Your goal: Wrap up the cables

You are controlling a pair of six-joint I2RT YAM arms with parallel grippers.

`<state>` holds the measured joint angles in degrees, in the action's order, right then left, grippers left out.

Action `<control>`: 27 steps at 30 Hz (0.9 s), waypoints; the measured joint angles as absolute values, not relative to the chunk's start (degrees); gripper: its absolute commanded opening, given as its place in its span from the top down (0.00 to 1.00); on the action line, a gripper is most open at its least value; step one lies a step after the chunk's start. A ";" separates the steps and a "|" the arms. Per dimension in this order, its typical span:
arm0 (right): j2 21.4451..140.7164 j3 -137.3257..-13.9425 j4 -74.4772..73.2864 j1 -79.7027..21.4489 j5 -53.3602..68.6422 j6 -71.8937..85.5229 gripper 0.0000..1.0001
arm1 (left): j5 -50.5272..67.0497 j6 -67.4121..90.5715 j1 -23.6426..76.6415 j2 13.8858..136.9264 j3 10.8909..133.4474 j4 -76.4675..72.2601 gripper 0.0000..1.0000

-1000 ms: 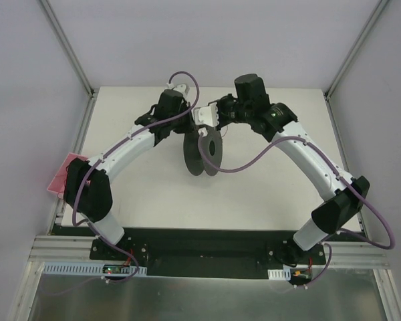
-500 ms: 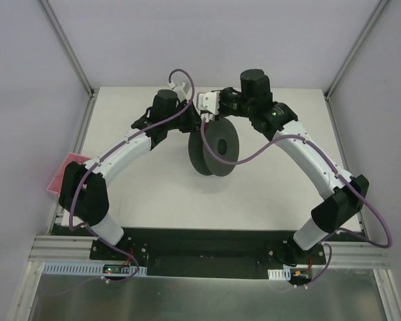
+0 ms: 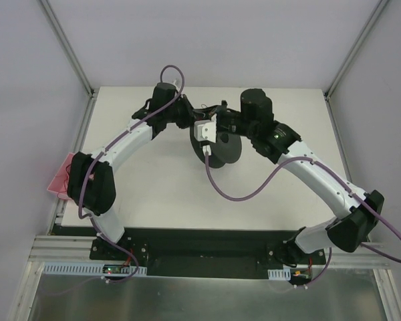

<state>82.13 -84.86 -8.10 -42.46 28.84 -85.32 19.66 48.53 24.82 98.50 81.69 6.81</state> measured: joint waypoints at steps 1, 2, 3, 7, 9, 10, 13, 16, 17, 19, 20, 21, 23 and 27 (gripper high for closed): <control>82.02 -84.51 -7.66 -42.83 28.75 -85.82 1.00 | 19.62 48.07 25.30 98.50 82.08 6.83 1.00; 82.19 -84.51 -7.11 -43.11 28.53 -86.13 1.00 | 19.59 47.27 25.93 98.50 82.39 6.81 1.00; 82.54 -84.64 -6.48 -43.20 27.97 -86.28 0.99 | 19.59 46.50 26.59 98.50 82.65 6.79 1.00; 86.41 -88.51 -5.39 -42.65 24.71 -86.59 1.00 | 19.77 43.97 28.86 98.19 82.59 6.70 1.00; 88.95 -90.72 -5.13 -41.80 23.16 -86.61 1.00 | 20.75 42.94 29.28 97.36 81.87 6.22 1.00; 90.00 -91.50 -4.97 -41.25 22.59 -86.61 1.00 | 21.02 42.35 29.28 96.62 81.19 5.76 1.00; 92.18 -92.79 -4.60 -39.42 21.04 -86.21 1.00 | 21.67 40.14 29.21 93.78 78.48 3.66 1.00; 93.60 -93.56 -3.68 -37.85 19.77 -85.38 1.00 | 22.96 38.26 29.21 90.65 75.40 0.23 1.00; 93.86 -93.58 -3.49 -37.47 19.49 -84.95 1.00 | 23.70 37.74 29.23 89.78 74.46 -1.17 1.00; 94.30 -93.58 -3.27 -37.08 19.11 -84.09 1.00 | 25.23 36.49 29.28 88.58 73.49 -3.09 1.00; 94.41 -93.58 -3.22 -37.04 18.96 -83.66 0.99 | 26.02 35.97 29.26 88.31 73.17 -4.21 1.00; 94.50 -93.58 -3.20 -37.04 18.87 -83.20 0.99 | 26.87 35.44 29.26 88.16 72.86 -5.32 1.00; 94.56 -93.58 -3.20 -37.01 18.76 -82.35 1.00 | 28.45 34.83 29.26 87.72 71.31 -8.60 1.00; 94.91 -93.58 -4.10 -36.32 18.92 -79.44 1.00 | 29.91 33.80 29.15 85.95 67.24 -13.89 1.00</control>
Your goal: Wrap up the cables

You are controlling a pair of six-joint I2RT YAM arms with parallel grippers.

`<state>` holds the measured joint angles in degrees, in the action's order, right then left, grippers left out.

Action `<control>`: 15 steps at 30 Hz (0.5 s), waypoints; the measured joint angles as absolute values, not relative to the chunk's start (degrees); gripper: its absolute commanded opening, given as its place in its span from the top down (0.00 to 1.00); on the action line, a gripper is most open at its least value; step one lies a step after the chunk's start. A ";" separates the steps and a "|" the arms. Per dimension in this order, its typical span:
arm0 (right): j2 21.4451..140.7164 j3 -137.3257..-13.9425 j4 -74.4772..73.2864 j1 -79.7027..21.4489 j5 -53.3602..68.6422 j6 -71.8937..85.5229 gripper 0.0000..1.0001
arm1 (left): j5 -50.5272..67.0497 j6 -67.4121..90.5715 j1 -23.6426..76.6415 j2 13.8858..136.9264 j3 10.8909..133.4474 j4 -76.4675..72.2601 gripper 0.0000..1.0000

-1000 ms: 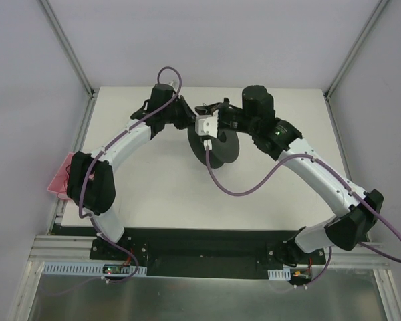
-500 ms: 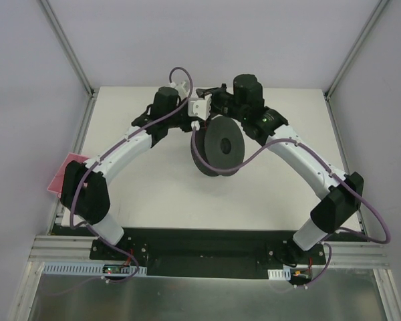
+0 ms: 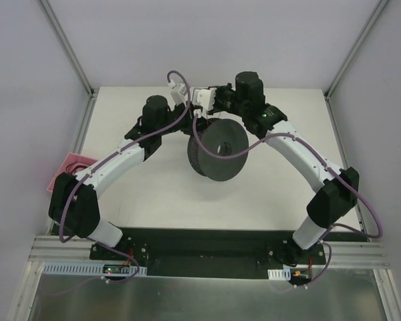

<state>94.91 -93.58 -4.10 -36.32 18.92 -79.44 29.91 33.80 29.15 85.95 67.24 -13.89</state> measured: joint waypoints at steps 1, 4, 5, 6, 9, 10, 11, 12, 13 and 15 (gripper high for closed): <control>95.04 -93.58 -4.36 -35.90 19.03 -78.74 1.00 | 30.09 33.47 29.12 85.41 66.50 -15.14 1.00; 95.35 -93.58 -6.46 -33.41 20.23 -76.16 1.00 | 32.08 31.88 29.08 83.83 65.17 -18.48 1.00; 95.35 -93.58 -7.55 -32.21 21.10 -75.20 1.00 | 32.80 31.42 29.02 83.48 65.01 -19.38 1.00; 95.35 -93.60 -8.32 -31.20 21.91 -74.37 0.99 | 33.47 30.83 28.97 83.18 64.97 -20.23 1.00; 95.35 -93.60 -10.96 -28.38 24.18 -72.03 1.00 | 36.05 29.19 28.77 82.15 64.97 -23.35 1.00; 95.35 -93.60 -11.55 -27.66 24.95 -71.20 1.00 | 36.34 28.99 28.75 81.82 64.97 -23.99 1.00; 95.35 -93.60 -12.16 -27.05 25.61 -70.52 1.00 | 36.80 28.99 28.42 81.67 64.97 -24.67 1.00; 95.35 -93.60 -12.51 -26.63 26.11 -69.91 1.00 | 37.28 29.19 28.23 81.60 64.97 -25.06 1.00; 95.35 -93.60 -12.78 -26.06 26.61 -69.19 1.00 | 38.04 29.74 27.38 81.60 65.04 -25.43 1.00; 95.35 -93.60 -13.54 -24.80 27.70 -67.66 1.00 | 39.77 32.01 25.17 81.76 65.21 -26.02 1.00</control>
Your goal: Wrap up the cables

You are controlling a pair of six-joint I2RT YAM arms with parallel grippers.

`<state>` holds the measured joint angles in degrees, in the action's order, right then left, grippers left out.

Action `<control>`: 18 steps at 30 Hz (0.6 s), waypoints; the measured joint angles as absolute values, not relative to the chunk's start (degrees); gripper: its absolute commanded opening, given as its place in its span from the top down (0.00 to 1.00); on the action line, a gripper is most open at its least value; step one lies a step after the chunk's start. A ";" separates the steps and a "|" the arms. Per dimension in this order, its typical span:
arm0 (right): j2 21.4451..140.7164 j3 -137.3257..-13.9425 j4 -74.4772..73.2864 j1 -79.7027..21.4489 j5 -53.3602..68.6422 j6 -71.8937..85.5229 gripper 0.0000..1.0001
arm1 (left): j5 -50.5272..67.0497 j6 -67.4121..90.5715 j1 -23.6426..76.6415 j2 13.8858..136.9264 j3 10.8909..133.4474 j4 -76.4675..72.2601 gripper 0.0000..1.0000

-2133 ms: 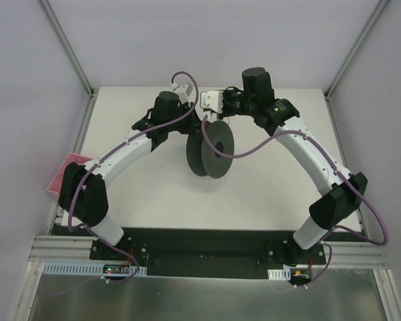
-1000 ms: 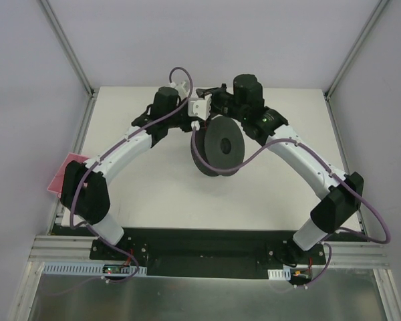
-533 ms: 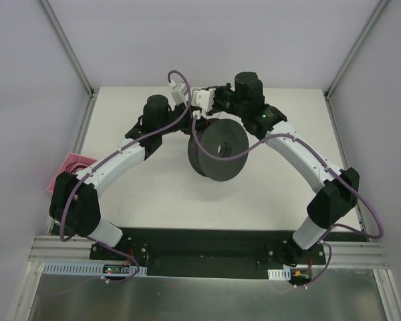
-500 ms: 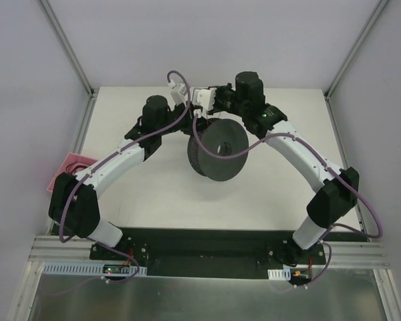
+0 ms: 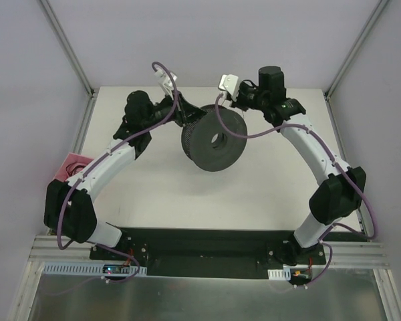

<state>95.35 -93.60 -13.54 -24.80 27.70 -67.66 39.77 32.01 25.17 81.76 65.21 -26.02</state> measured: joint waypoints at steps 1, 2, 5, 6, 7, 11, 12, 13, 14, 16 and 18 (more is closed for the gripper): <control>95.35 -93.60 -14.06 -24.08 28.10 -66.78 1.00 | 40.71 33.69 23.70 82.00 65.54 -26.63 1.00; 95.35 -93.60 -14.39 -23.42 28.47 -66.06 0.99 | 41.69 35.38 22.37 82.37 66.08 -27.51 1.00; 95.35 -93.65 -15.94 -20.84 30.79 -62.92 1.00 | 43.27 40.88 18.39 83.92 68.27 -30.76 1.00; 95.35 -93.73 -16.25 -20.16 31.94 -61.67 1.00 | 43.48 42.52 17.41 84.27 68.75 -31.64 1.00; 95.35 -93.89 -16.69 -19.75 32.80 -60.77 1.00 | 43.48 43.75 16.75 84.55 69.04 -32.25 1.00; 95.35 -94.30 -17.45 -18.65 36.47 -56.40 1.00 | 45.08 51.03 14.66 86.32 70.65 -33.63 1.00; 95.35 -94.28 -17.45 -18.46 36.97 -55.61 1.00 | 45.21 52.34 14.28 86.76 71.20 -33.63 1.00; 95.35 -94.15 -17.47 -18.17 37.71 -54.46 1.00 | 45.36 53.43 13.89 87.09 71.81 -33.50 1.00; 95.33 -93.86 -17.47 -17.87 38.72 -53.10 1.00 | 45.41 54.72 13.43 87.48 72.58 -33.41 1.00; 95.29 -93.41 -17.26 -17.72 40.25 -51.35 0.99 | 45.41 56.18 12.99 87.99 73.78 -33.08 1.00; 94.96 -92.27 -16.93 -17.61 41.80 -49.41 0.99 | 45.63 57.14 12.62 88.23 74.78 -31.94 1.00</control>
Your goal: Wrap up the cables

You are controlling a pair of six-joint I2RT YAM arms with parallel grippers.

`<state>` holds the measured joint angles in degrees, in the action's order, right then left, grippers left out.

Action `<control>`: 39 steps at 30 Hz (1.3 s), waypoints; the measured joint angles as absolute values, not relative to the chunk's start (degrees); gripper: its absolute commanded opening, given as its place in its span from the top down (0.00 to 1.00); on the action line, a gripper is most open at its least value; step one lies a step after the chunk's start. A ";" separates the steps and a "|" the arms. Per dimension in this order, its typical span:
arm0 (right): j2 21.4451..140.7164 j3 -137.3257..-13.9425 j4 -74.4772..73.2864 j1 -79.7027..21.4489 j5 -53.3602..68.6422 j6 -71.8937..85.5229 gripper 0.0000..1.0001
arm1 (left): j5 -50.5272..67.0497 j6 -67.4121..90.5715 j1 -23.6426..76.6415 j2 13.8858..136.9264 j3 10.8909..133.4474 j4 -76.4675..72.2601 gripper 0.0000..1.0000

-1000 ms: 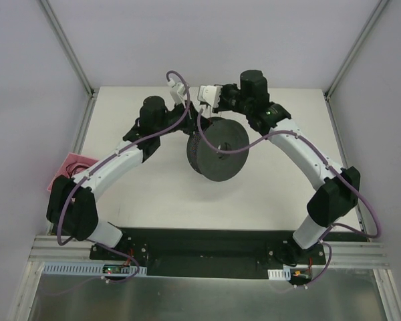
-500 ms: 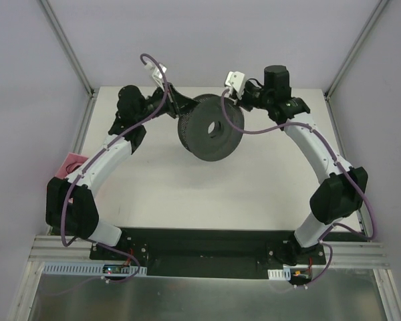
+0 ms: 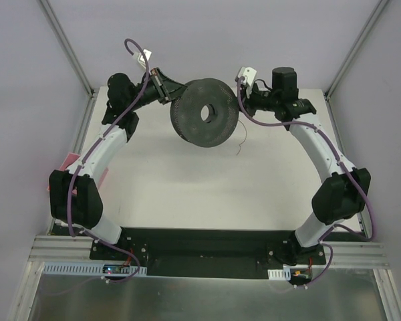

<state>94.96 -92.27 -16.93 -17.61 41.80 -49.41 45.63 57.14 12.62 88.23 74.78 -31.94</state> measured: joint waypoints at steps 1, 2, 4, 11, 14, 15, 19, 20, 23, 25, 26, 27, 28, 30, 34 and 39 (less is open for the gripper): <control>94.65 -91.33 -16.71 -17.54 42.81 -48.16 1.00 | 45.71 57.49 12.51 88.29 75.16 -31.42 1.00; 94.43 -90.74 -16.67 -17.52 43.27 -47.35 1.00 | 45.93 57.69 12.40 88.36 75.50 -30.87 1.00; 93.80 -89.12 -16.12 -17.23 44.69 -45.30 0.99 | 46.00 58.08 12.25 88.66 76.38 -30.00 1.00; 89.82 -82.28 -11.35 -16.29 47.79 -38.52 0.94 | 46.17 59.24 11.92 89.25 81.52 -28.03 1.00; 88.71 -79.48 -10.96 -14.74 47.79 -36.38 0.88 | 46.30 59.46 10.33 89.25 86.74 -29.26 1.00; 88.66 -78.89 -10.83 -14.35 47.75 -35.83 0.86 | 46.26 59.35 9.91 89.25 88.66 -29.87 1.00; 88.20 -76.93 -10.13 -14.37 47.24 -34.35 0.66 | 46.57 58.74 8.88 89.25 94.48 -32.45 1.00; 87.96 -76.53 -9.87 -14.57 47.11 -34.17 0.56 | 46.89 58.48 8.95 89.25 95.55 -32.77 1.00; 87.07 -75.50 -9.02 -14.92 46.35 -33.69 0.36 | 48.25 57.56 9.02 89.36 97.82 -33.06 1.00; 85.97 -74.41 -8.34 -14.94 45.41 -33.80 0.26 | 49.06 57.12 9.02 89.62 98.87 -33.71 1.00; 85.30 -73.76 -7.94 -14.94 45.01 -33.87 0.22 | 49.19 56.93 9.02 89.78 99.24 -33.82 1.00; 84.71 -73.14 -7.64 -14.94 44.64 -34.00 0.17 | 49.21 56.71 9.02 89.82 99.44 -33.87 1.00; 83.77 -72.20 -7.07 -14.94 44.03 -34.15 0.11 | 49.23 56.40 9.02 89.89 99.57 -33.89 1.00; 82.52 -71.02 -6.39 -14.94 43.51 -34.50 0.06 | 49.21 56.05 9.02 89.93 99.61 -33.76 1.00; 80.18 -68.10 -4.78 -15.27 42.70 -34.79 0.00 | 49.01 55.92 9.02 90.00 100.03 -33.30 1.00; 78.78 -64.86 -4.45 -15.86 43.27 -36.18 0.06 | 48.40 56.31 9.02 90.00 101.80 -32.05 1.00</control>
